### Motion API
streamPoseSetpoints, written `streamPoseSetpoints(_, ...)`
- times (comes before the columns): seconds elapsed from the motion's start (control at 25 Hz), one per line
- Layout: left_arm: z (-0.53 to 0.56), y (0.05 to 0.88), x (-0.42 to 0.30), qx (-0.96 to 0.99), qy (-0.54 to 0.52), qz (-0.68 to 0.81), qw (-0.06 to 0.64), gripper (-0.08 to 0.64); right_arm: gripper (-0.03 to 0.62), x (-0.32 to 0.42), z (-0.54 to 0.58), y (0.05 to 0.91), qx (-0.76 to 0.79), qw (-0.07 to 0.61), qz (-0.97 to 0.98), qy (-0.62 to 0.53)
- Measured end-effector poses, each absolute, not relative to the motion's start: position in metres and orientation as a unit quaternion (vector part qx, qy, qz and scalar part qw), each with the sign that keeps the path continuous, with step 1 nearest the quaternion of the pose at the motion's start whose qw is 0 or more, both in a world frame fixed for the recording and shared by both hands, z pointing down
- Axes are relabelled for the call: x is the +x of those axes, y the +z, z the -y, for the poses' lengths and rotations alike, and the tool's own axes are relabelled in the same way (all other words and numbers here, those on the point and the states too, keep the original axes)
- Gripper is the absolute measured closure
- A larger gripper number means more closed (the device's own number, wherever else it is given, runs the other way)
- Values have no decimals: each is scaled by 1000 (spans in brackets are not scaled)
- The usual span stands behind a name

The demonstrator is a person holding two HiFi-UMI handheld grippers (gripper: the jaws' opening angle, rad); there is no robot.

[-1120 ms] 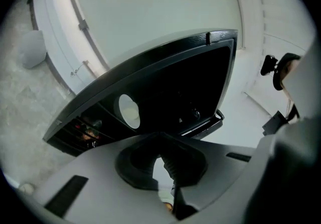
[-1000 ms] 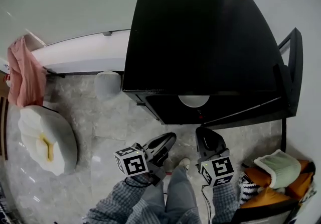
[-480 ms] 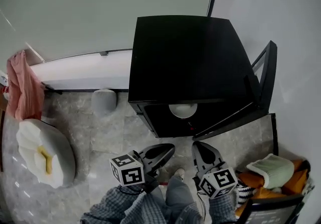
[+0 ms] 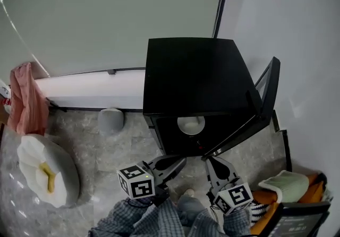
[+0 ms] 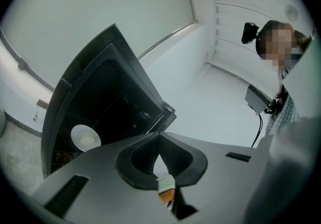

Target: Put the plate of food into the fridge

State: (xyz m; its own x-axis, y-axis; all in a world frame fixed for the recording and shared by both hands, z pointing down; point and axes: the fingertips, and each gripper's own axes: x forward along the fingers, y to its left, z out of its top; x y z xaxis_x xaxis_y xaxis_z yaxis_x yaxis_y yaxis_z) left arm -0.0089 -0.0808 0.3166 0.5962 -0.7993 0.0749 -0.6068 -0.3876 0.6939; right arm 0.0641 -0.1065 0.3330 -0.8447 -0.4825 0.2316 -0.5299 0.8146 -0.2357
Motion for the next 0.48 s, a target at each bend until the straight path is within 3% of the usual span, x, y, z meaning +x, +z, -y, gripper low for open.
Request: streamPoseSetpoints(0.48,84,299,-2,843,-107,423,315,554,584,70,109,292,266,36,956,117)
